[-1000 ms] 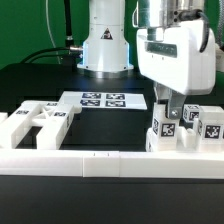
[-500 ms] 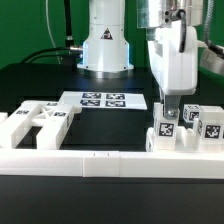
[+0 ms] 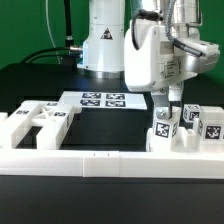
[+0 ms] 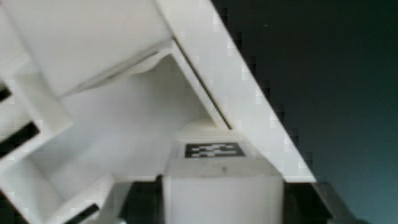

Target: Assemble chair

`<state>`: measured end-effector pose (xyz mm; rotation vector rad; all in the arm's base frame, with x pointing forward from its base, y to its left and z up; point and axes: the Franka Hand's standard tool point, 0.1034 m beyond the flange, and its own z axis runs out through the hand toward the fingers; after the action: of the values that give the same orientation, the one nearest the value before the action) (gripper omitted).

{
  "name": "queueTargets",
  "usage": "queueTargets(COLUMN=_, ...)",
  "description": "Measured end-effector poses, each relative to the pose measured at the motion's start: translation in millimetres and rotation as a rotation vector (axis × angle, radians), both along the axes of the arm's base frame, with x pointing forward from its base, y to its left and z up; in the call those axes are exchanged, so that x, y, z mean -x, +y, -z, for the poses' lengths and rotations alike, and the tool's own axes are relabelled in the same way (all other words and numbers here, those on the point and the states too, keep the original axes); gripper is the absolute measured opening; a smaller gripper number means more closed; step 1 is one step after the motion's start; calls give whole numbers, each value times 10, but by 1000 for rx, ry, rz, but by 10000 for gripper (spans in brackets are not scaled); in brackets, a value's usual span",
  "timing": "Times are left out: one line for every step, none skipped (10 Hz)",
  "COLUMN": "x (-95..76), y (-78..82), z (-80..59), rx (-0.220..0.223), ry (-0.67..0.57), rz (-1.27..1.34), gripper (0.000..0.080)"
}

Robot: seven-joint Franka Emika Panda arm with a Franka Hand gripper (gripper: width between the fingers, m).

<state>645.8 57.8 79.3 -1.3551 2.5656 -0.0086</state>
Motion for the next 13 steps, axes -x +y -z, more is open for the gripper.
queueTargets(x=0, y=-1, z=-2, rx=2, ry=-3, rz=-16, gripper=290)
queueTargets(x=3, y=-1, z=1, rx=5, ry=-3, rz=-38, gripper=290)
queueTargets(x=13, y=-16, z=-1, rx=15, ry=10, rz=-148, gripper=486)
queueTargets(x=3, y=-26, z=-9, rx=14, ry=16, rz=-178, gripper=595)
queueTargets(x=-7, y=-18, z=-20, rx=30, ry=11, rz=-276, gripper=595)
queueTargets(x=-4, y=-18, z=-16, rx=41, ry=5, rz=-330, gripper=638)
queueTargets(x=-4, y=-18, z=-14, rx=58, ry=-6, rz=-415, gripper=646)
queueTargets(x=-4, y=-19, z=-13, rx=73, ry=-15, rz=-491, gripper=646)
queueTargets(x=-2, y=-15, z=-14, rx=89, ry=-22, rz=-580, gripper=646)
queueTargets(x=1, y=9, z=-26, rx=98, ry=-17, rz=-693, gripper=649)
queueTargets(x=-19, y=22, z=-43, rx=123, ry=-27, rz=-805, gripper=649)
queueTargets(x=-28, y=30, z=-42, rx=146, ry=-35, rz=-904, gripper=649)
queueTargets(x=-26, y=43, z=-35, rx=158, ry=-35, rz=-986, gripper=649)
